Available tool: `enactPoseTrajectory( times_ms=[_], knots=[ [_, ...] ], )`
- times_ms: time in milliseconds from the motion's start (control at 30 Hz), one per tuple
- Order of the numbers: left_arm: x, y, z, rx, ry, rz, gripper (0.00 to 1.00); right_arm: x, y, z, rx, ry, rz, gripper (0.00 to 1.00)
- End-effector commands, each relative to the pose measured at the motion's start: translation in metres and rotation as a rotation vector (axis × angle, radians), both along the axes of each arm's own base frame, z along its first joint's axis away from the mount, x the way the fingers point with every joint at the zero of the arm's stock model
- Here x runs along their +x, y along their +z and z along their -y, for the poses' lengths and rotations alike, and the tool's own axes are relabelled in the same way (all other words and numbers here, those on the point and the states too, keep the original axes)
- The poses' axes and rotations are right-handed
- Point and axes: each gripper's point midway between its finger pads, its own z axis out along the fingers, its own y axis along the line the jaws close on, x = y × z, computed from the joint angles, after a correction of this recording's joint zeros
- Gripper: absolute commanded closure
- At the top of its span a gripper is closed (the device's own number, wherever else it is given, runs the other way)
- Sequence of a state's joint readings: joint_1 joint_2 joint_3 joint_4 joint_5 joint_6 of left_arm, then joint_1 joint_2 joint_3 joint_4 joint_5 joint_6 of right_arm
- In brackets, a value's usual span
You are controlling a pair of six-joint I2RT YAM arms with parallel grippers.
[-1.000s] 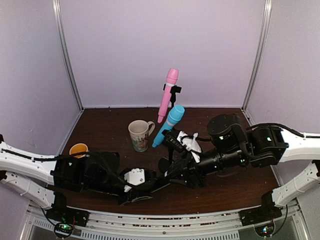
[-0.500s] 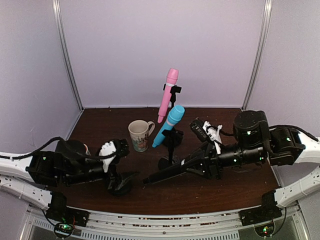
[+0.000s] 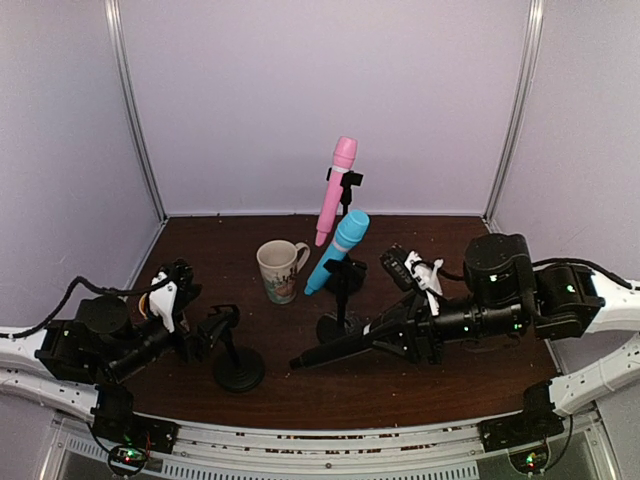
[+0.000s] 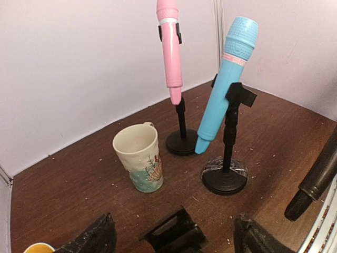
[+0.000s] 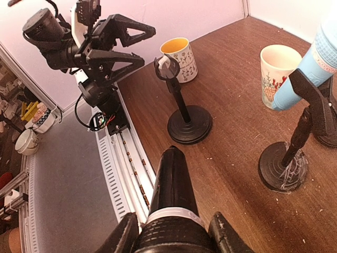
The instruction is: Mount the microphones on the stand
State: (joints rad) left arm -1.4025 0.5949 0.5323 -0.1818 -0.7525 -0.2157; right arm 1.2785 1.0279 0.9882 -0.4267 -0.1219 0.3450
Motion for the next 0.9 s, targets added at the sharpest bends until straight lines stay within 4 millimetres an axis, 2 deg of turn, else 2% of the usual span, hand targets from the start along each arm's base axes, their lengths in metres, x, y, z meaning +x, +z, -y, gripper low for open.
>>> enactPoseTrajectory(
  times_ms=[0, 133, 267, 400, 500, 567, 667, 867],
  knots=[
    [-0.012, -0.011, 0.01, -0.111, -0.099, -0.027, 0.21, 0.006, 0.003, -0.007, 0.027, -0.019, 0.013, 0.99],
    [-0.017, -0.027, 0.017, -0.094, -0.141, -0.03, 0.2, 0.006, -0.001, -0.01, 0.017, -0.015, 0.013, 0.99],
    [-0.007, -0.046, 0.014, -0.022, -0.067, -0.042, 0.2, 0.006, -0.002, -0.011, 0.014, -0.012, 0.01, 0.99],
    [0.001, -0.064, 0.01, -0.026, 0.007, -0.047, 0.2, 0.007, -0.003, -0.011, 0.011, -0.014, 0.011, 0.99],
    [0.01, -0.07, 0.001, -0.043, 0.098, -0.049, 0.21, 0.007, -0.005, -0.012, 0.004, -0.013, 0.014, 0.99],
    [0.015, -0.085, -0.01, -0.038, 0.159, -0.053, 0.21, 0.007, -0.006, -0.013, 0.001, -0.009, 0.012, 0.99],
    [0.016, -0.094, -0.017, -0.07, 0.181, -0.045, 0.22, 0.007, -0.008, -0.015, -0.002, -0.006, 0.01, 0.99],
    [0.013, -0.097, -0.016, -0.091, 0.144, -0.022, 0.28, 0.008, -0.011, -0.019, -0.006, -0.003, 0.009, 0.99]
  ],
)
